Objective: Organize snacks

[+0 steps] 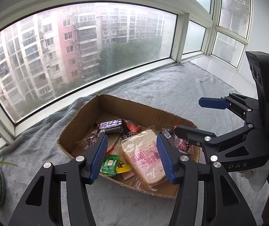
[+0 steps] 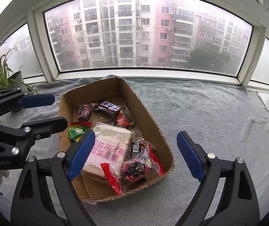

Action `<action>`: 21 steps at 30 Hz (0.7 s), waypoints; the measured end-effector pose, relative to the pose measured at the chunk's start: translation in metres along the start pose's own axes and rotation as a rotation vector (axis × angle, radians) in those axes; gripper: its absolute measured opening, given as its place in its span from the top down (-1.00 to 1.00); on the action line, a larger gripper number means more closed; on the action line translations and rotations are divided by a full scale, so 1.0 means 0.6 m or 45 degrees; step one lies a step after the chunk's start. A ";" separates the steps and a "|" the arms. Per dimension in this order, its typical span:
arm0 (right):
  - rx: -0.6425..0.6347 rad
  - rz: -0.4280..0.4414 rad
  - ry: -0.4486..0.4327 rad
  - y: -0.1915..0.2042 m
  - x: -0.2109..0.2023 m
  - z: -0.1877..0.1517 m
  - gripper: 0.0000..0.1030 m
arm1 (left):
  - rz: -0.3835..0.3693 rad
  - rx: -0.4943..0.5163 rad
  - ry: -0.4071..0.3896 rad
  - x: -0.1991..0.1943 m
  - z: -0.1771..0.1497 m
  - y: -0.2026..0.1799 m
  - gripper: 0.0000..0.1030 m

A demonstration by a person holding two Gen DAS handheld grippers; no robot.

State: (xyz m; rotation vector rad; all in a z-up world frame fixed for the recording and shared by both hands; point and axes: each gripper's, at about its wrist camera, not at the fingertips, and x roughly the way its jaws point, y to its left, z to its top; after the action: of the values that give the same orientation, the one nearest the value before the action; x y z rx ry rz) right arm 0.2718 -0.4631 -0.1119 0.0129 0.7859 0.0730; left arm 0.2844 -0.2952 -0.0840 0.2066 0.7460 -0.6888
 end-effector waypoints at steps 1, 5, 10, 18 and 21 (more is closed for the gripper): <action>0.000 0.000 -0.003 0.001 -0.004 0.000 -0.76 | 0.004 -0.002 -0.002 -0.002 -0.001 0.000 -0.09; -0.010 -0.019 -0.017 0.007 -0.022 0.000 -0.76 | 0.015 -0.005 -0.013 -0.016 0.000 0.001 -0.14; -0.003 -0.024 -0.047 0.014 -0.052 0.001 -0.76 | 0.020 -0.018 -0.036 -0.043 -0.001 0.004 -0.15; -0.002 -0.026 -0.092 0.032 -0.102 -0.002 -0.76 | 0.022 -0.044 -0.074 -0.091 -0.008 0.003 -0.21; -0.002 -0.028 -0.107 0.041 -0.121 -0.003 -0.76 | 0.020 -0.060 -0.087 -0.108 -0.013 0.004 -0.21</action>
State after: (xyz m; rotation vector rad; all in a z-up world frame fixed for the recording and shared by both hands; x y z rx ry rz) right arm 0.2179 -0.4440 -0.0611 0.0058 0.7020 0.0517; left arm 0.2472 -0.2579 -0.0453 0.1453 0.6939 -0.6597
